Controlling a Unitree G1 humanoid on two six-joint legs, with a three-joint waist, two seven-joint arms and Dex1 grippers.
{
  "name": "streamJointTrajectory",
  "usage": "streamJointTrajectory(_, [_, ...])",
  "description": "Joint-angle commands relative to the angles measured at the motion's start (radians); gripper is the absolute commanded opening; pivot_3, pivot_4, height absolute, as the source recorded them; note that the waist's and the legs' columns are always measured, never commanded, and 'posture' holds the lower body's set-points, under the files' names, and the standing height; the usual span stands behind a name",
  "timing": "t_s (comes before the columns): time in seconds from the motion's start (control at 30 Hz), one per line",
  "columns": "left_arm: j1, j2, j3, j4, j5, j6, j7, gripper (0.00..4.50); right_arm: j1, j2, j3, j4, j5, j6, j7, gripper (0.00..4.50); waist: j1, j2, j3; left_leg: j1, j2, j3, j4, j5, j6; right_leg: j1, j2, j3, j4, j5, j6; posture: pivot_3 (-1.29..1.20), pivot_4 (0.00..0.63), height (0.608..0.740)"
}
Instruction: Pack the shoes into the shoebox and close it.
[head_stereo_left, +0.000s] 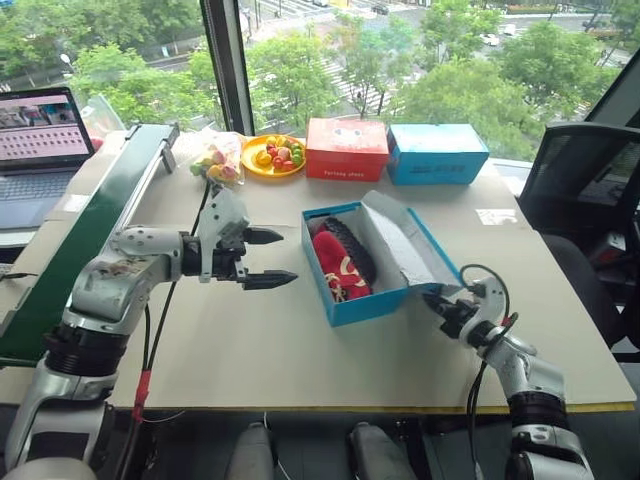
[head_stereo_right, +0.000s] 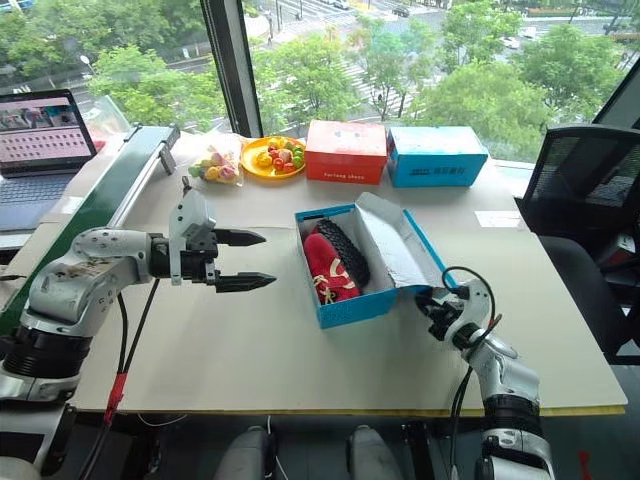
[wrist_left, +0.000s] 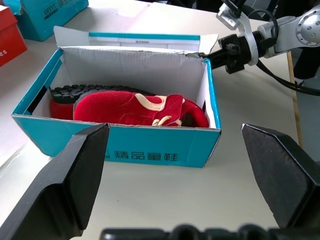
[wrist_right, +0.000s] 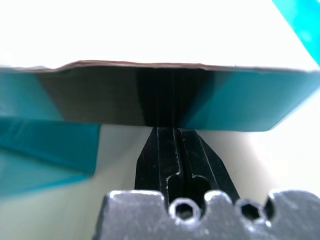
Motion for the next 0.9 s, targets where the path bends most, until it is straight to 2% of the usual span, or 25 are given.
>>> streamJointTrajectory(0.03, [0.013,0.023,0.038,-0.036,-0.007,0.007,-0.001,4.50,-0.036,0.006,-0.096,-0.077,0.141,-0.020,0.059,0.04,0.002,0.001,0.001,0.000,0.000,0.000,-0.001,0.000,0.000,-0.001,0.000,0.000,0.000,0.000,0.000,0.00,0.150,0.740])
streamJointTrajectory(0.13, [0.031,0.039,0.053,-0.044,-0.010,0.012,0.001,4.50,-0.018,-0.015,-0.088,-0.241,0.234,0.081,0.101,0.04,0.002,0.003,0.002,-0.001,0.000,0.000,-0.004,0.000,0.000,-0.002,0.000,0.001,0.000,-0.001,-0.001,0.00,0.150,0.740])
streamJointTrajectory(0.23, [0.050,0.046,0.064,-0.056,-0.010,0.017,0.004,4.50,0.004,-0.028,-0.065,-0.422,0.336,0.227,0.075,0.04,0.000,0.004,0.002,-0.001,0.000,0.000,-0.006,0.000,0.001,-0.003,0.000,0.001,0.001,-0.002,-0.002,0.00,0.150,0.740])
streamJointTrajectory(0.37, [0.058,0.048,0.074,-0.061,-0.008,0.017,0.016,4.50,0.063,-0.068,0.035,-0.663,0.424,0.409,0.067,0.04,0.005,0.004,0.002,-0.001,0.000,0.000,-0.007,-0.001,0.001,-0.004,0.000,0.000,0.002,-0.004,-0.004,0.00,0.150,0.740])
streamJointTrajectory(0.53, [0.063,0.072,0.120,-0.053,-0.009,0.010,0.018,4.50,0.064,-0.103,0.115,-0.801,0.497,0.532,0.053,0.04,0.005,0.004,0.002,-0.002,0.000,0.000,-0.005,-0.001,0.001,-0.003,0.000,0.000,0.002,-0.005,-0.002,0.00,0.150,0.740])
streamJointTrajectory(0.63, [0.065,0.104,0.171,-0.039,-0.016,0.011,0.019,4.50,0.036,-0.127,0.210,-0.828,0.452,0.552,0.063,0.04,0.002,0.004,0.002,-0.001,0.001,0.000,-0.005,-0.001,0.001,-0.003,0.000,0.000,0.002,-0.005,-0.003,0.00,0.150,0.740])
streamJointTrajectory(0.73, [0.070,0.112,0.201,-0.051,-0.034,0.029,0.024,4.50,-0.040,-0.124,0.311,-0.767,0.351,0.505,0.062,0.04,0.000,0.004,0.002,-0.001,0.001,0.000,-0.005,-0.002,0.001,-0.004,0.000,0.000,0.002,-0.005,-0.003,0.00,0.150,0.740])
streamJointTrajectory(0.83, [0.072,0.095,0.195,-0.072,-0.035,0.038,0.045,4.50,-0.166,-0.090,0.417,-0.639,0.227,0.427,0.088,0.04,0.002,0.004,0.002,-0.002,0.001,0.001,-0.005,-0.001,0.001,-0.005,0.000,0.000,0.002,-0.005,-0.003,0.00,0.150,0.740])
streamJointTrajectory(0.9, [0.082,0.070,0.187,-0.103,-0.042,0.050,0.073,4.50,-0.304,-0.052,0.511,-0.450,0.094,0.314,0.124,0.04,0.002,0.004,0.002,-0.003,0.001,0.001,-0.005,-0.001,0.001,-0.006,0.000,0.000,0.002,-0.005,-0.003,0.00,0.150,0.740])
